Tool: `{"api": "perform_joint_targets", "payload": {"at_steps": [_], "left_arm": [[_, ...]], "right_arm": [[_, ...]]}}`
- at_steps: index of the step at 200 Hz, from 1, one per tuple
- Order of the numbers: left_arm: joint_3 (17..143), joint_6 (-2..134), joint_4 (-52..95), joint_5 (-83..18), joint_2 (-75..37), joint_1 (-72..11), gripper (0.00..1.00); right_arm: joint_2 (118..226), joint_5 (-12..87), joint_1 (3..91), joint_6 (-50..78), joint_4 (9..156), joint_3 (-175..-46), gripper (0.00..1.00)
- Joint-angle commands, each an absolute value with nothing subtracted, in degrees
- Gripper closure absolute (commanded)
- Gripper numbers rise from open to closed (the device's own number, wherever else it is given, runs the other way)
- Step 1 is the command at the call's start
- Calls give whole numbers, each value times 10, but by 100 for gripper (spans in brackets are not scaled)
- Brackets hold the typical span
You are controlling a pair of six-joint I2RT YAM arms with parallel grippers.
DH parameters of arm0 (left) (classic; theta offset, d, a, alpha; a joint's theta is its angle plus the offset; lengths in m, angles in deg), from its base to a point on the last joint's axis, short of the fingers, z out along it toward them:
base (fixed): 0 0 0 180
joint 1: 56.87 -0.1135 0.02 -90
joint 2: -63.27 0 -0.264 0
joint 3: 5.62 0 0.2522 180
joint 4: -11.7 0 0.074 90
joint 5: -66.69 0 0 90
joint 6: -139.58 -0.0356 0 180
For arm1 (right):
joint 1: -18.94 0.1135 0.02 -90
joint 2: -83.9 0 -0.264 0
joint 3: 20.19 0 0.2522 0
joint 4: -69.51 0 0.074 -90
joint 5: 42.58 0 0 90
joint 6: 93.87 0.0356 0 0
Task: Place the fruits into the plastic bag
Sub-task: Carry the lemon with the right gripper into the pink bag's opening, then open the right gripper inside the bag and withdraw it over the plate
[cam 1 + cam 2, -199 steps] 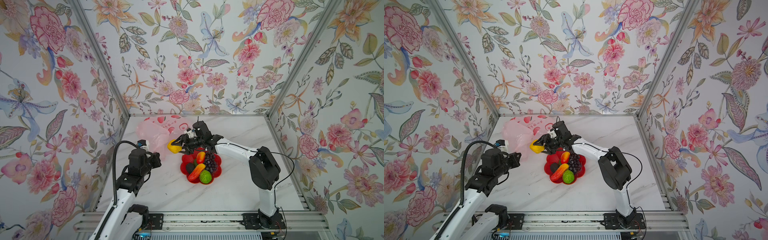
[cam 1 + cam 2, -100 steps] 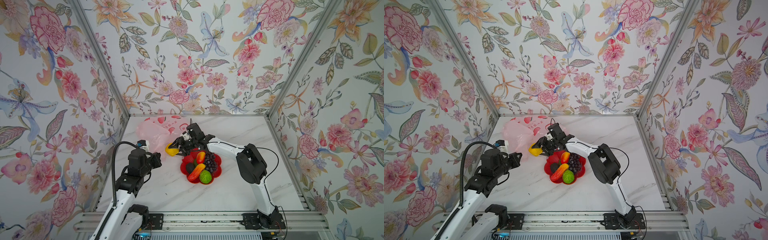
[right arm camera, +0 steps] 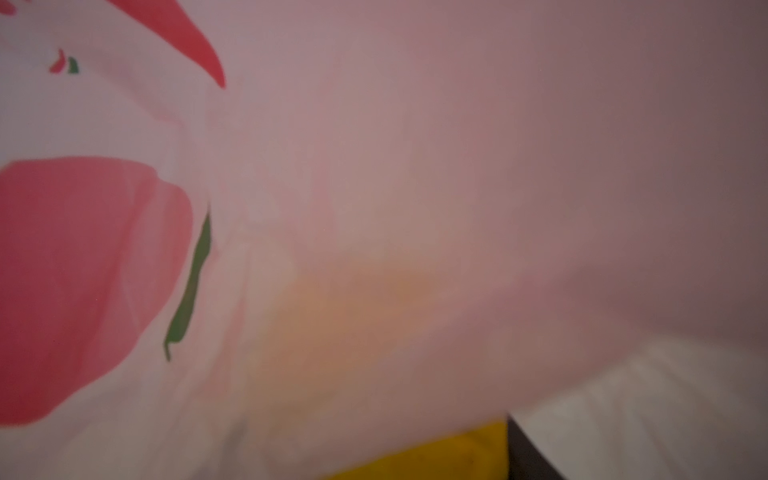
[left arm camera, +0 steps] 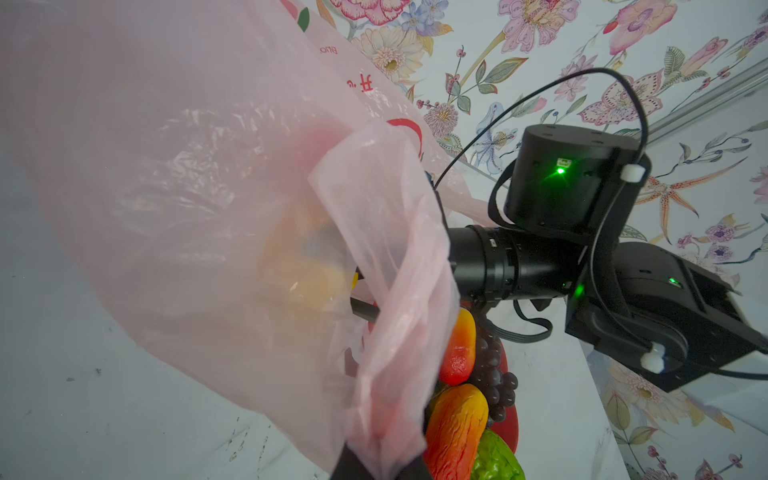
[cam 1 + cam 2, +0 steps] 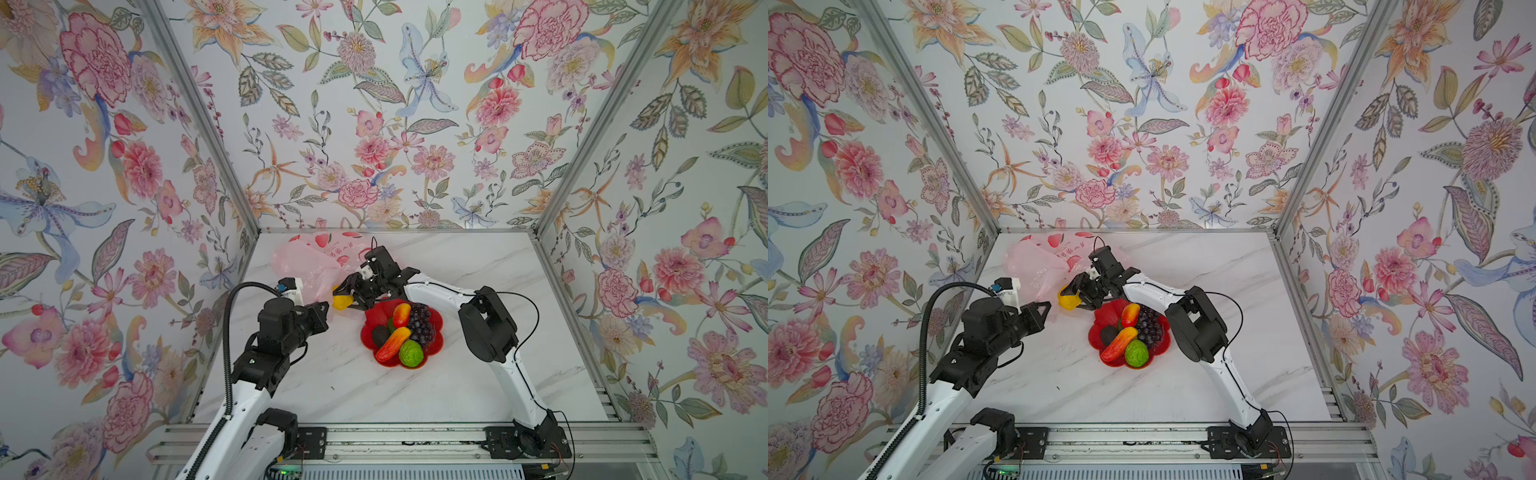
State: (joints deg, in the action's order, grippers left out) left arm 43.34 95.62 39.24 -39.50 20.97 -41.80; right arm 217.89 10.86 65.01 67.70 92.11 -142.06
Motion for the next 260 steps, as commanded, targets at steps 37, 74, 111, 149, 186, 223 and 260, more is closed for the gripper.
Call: {"api": "perform_joint_targets", "payload": {"at_steps": [37,74,111,149,186,223,260], "left_arm": [[400,976,355,-433,229,-404,100],[385,982,355,-443,242,-404,100],[384,982,360,-444,247,-404,100],[384,984,359,-445,246,-404,100],[383,986,361,-446,245,-404,100],[377,993,367,-439,256,-404,100],[371,1005,360,-436,258,-404,100]], "right_arm": [[2220,186,647,738,871,-1454,47],[2232,203,640,774,803,-1463,17],[2229,209,632,777,767,-1463,1],[2210,208,625,777,711,-1437,1],[2175,205,608,744,689,-1410,1],[2139,192,588,671,751,-1418,1],[2110,165,575,571,876,-1460,1]]}}
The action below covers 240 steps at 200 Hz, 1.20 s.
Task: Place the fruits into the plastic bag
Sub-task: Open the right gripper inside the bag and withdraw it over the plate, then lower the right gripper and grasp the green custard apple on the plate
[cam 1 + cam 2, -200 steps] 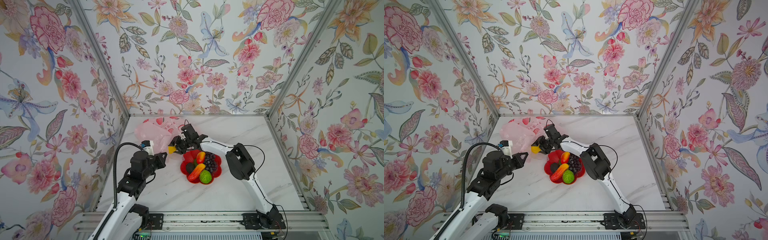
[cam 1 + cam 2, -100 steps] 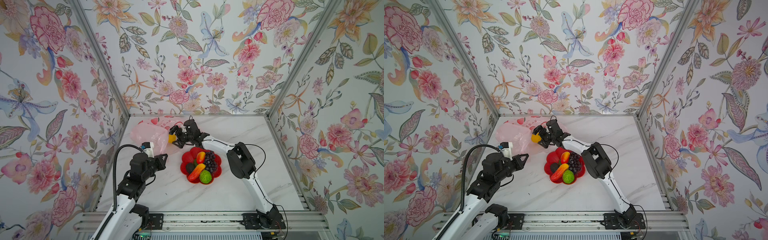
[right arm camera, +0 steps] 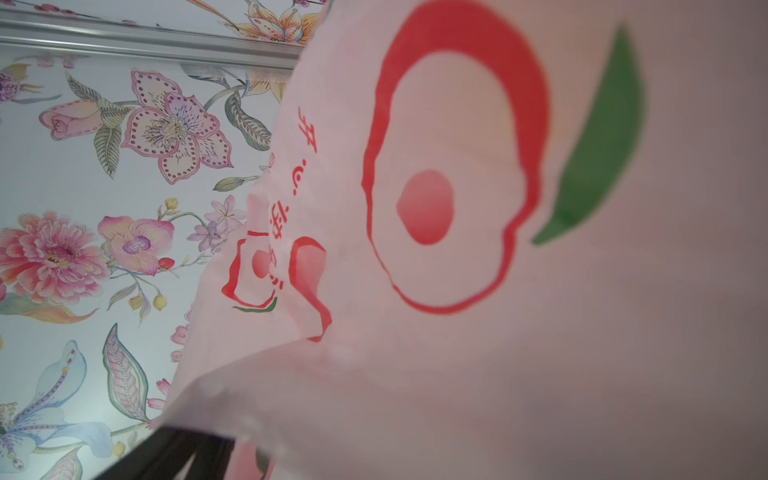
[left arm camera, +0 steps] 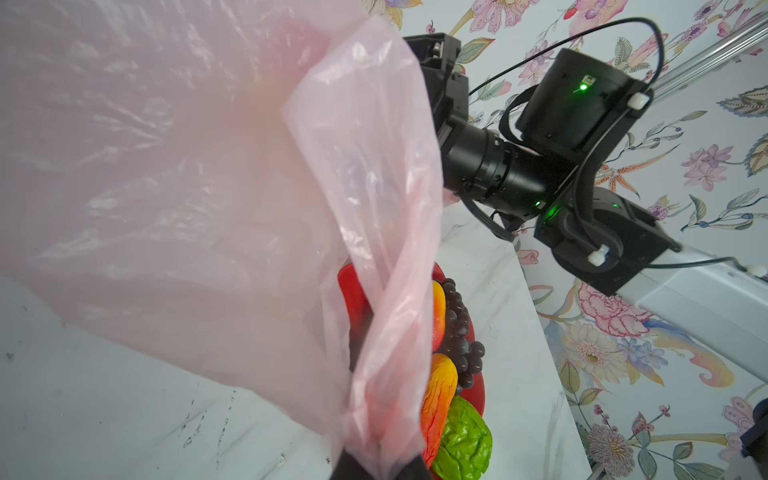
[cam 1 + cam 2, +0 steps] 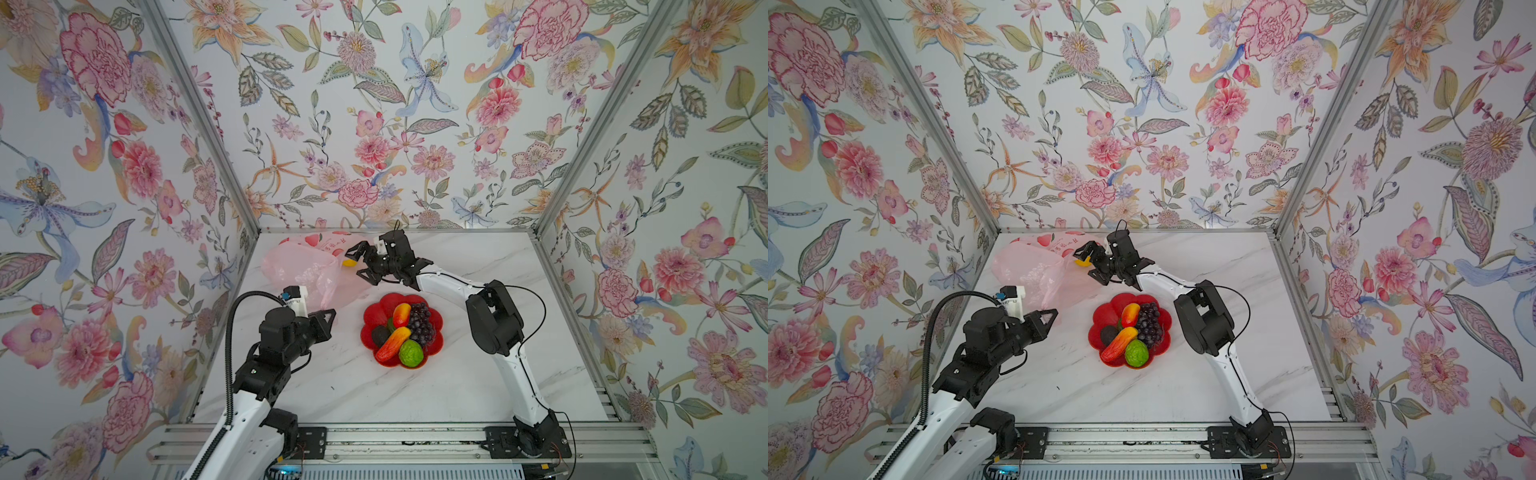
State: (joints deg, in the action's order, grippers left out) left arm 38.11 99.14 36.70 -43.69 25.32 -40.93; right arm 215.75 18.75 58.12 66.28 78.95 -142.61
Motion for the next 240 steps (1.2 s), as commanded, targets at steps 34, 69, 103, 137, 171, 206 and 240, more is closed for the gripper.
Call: {"api": "perform_joint_targets", "payload": {"at_steps": [34,69,103,137,171,206,240], "left_arm": [[373,1006,358,-434,254,-404,100],[376,1003,352,-436,245,-404,100],[387,990,353,-439,230,-404,100],[393,984,353,-438,223,-404,100],[386,985,344,-442,228,-404,100],[383,985,346,-444,233,-404,100],[385,987,348,-444,234,-404,100]], "right_arm": [[2073,161,575,468,1014,-1502,1],[2019,181,582,362,1162,-1539,1],[1963,280,595,251,1349,-1577,1],[1920,383,602,218,1517,-1561,1],[1867,410,626,201,1566,-1461,1],[1843,408,662,189,1559,-1354,1],[1858,414,699,188,1525,-1296,1]]}}
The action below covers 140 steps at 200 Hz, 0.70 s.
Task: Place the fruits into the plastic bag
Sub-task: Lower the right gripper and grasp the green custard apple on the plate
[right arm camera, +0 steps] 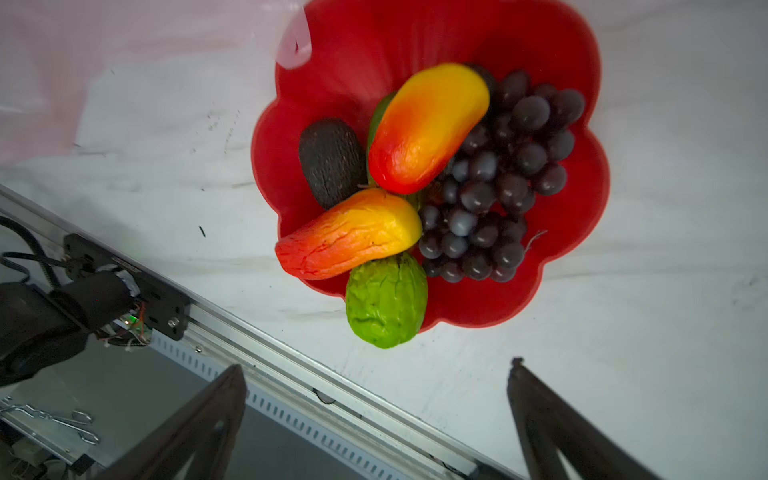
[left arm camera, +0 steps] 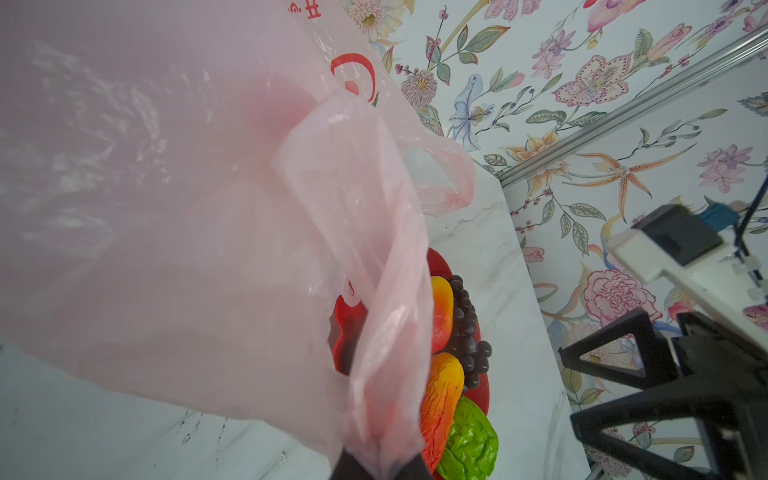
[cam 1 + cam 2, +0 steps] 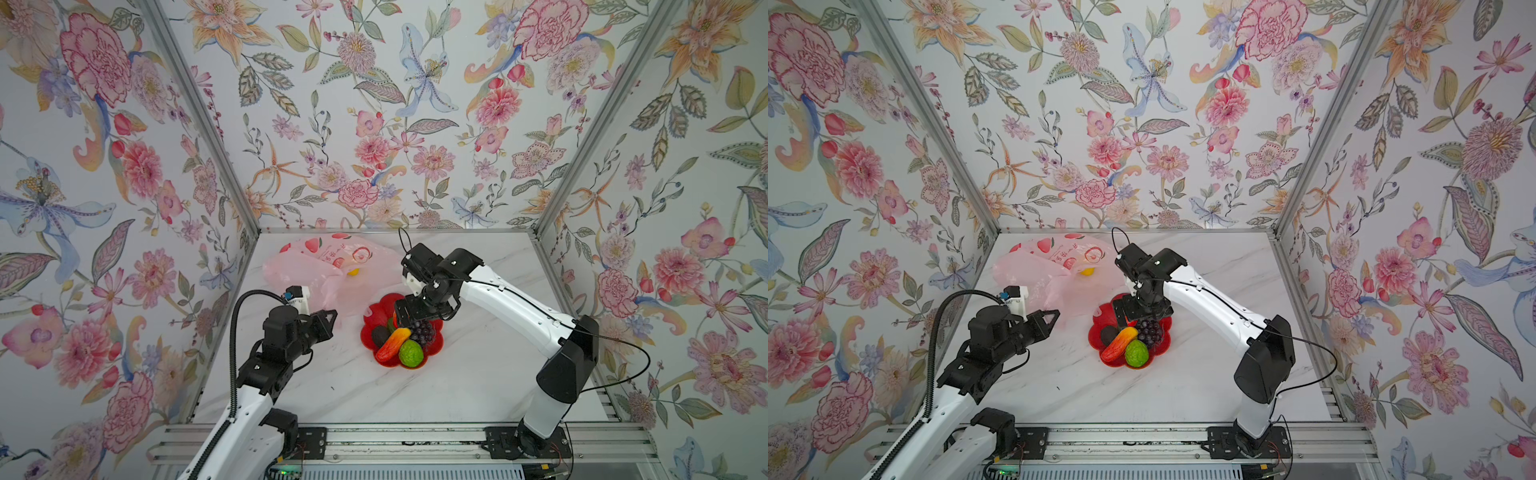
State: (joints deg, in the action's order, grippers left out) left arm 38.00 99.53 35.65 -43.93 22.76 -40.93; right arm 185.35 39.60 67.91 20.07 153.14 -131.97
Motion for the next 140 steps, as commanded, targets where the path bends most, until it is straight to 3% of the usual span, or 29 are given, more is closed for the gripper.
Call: {"api": "perform_joint_targets", "payload": {"at_steps": [1,85,140], "left_arm": [[386,987,348,-444,234,-405,100],[390,998,347,-439,236,-404,100],[372,1013,343,-435,248,-404,100]], "right_arm": [[1859,414,699,188,1523,-1295,1],[1901,408,714,192,1480,-1231,0],[1908,398,713,190,1461,-1194,5]]}}
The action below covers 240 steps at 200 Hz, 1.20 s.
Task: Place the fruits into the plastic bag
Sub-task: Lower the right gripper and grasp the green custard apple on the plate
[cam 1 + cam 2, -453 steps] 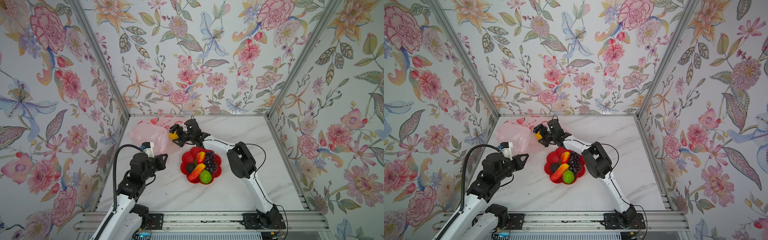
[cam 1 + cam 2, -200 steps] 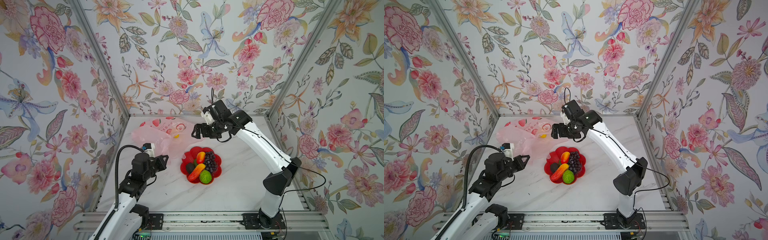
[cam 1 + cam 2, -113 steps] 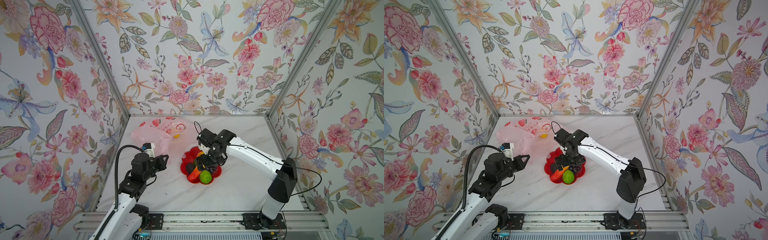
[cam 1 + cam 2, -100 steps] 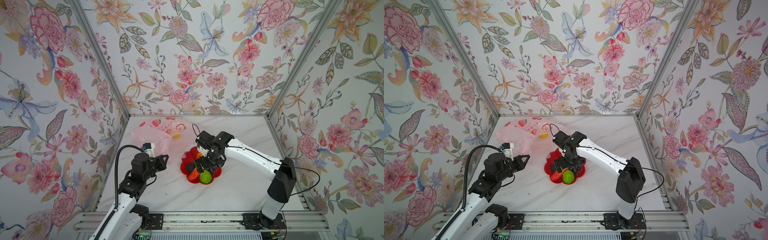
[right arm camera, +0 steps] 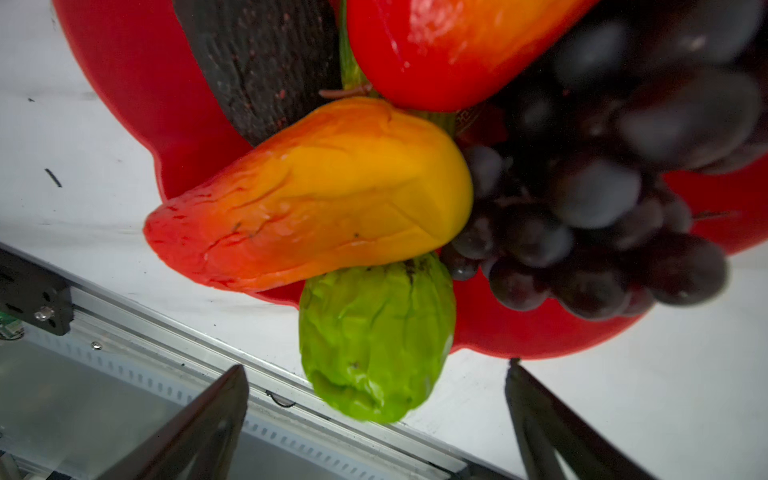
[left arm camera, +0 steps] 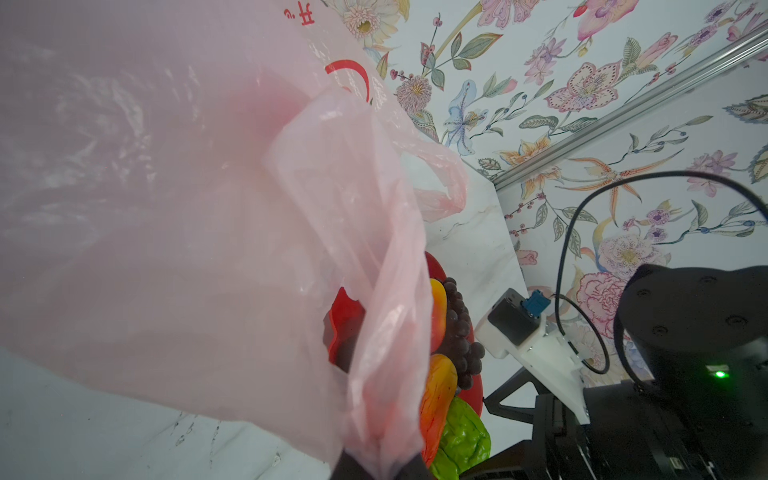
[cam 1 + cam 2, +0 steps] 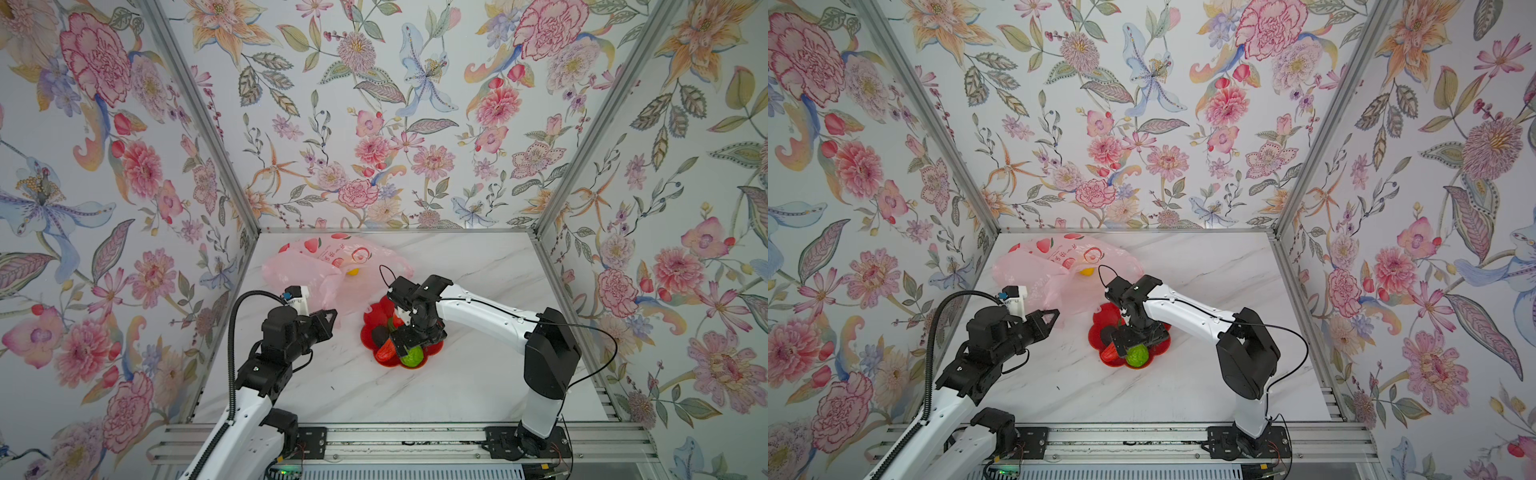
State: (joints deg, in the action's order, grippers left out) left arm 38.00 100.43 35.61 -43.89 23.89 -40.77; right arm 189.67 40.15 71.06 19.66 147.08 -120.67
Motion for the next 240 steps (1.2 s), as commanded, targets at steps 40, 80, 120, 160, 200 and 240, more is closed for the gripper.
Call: {"api": "perform_joint_targets", "payload": {"at_steps": [40,80,120,160,200,240], "left_arm": [[368,1013,354,-431,258,-404,100],[367,1015,356,-431,258,-404,100],[366,1014,354,-434,253,-404,100],[358,1025,343,-434,254,-404,100],[352,1029,339,-432,256,-404,100],[355,1030,336,-432,252,-404,100]], "right_arm": [[1922,389,714,190,1444,-1189,9],[1938,385,713,191,1436,-1192,12],[1940,381,716,193,1431,-1185,17],[1932,384,716,193,1432,-1169,23],[1920,397,714,195,1432,-1160,37],[1902,402,713,200,1433,-1156,39]]}}
